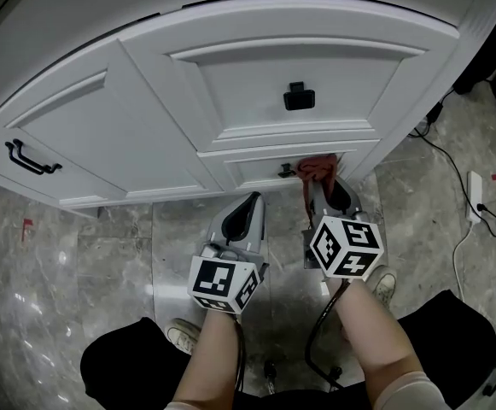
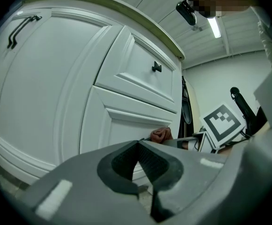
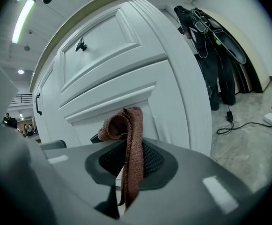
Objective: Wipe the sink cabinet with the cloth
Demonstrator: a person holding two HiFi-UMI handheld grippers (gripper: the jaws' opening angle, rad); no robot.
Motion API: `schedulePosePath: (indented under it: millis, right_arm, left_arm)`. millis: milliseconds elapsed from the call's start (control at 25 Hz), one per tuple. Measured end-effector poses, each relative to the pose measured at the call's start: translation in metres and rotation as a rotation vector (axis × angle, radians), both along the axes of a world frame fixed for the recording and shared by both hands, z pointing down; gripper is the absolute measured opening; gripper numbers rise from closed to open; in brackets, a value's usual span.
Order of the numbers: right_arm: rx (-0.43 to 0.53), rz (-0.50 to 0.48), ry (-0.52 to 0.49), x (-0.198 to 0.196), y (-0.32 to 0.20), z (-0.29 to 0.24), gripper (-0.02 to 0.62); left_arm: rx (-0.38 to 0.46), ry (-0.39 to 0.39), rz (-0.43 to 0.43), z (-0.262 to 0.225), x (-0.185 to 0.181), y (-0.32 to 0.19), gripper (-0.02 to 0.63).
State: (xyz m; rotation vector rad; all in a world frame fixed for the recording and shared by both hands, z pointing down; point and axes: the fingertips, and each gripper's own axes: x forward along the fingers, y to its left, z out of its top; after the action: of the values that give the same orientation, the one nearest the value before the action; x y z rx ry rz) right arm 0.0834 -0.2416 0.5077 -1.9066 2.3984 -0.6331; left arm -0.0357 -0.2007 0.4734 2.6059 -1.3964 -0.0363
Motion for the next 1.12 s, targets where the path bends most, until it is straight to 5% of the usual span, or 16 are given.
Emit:
schedulePosePath:
  millis: [720, 920, 1120]
  right_arm:
    - [-0.031, 0.182, -0.002, 0.093, 0.012, 0.008, 0.081]
    - [-0.032, 0.103, -0.016, 0.056, 0.022, 0.022, 0.081]
    - [-0.049, -0.076, -0.048, -0.03, 0.029, 0.05, 0.083]
  left_arm:
    - [-0.02, 0.004, 0.056, 0.014, 0.044, -0.005, 0.0]
    - [-0.04, -0.013, 0.048, 0.027, 0.033, -0.003, 0.0]
    - [-0.05, -0.021, 0.004, 0.034, -0.001, -0.001, 0.0]
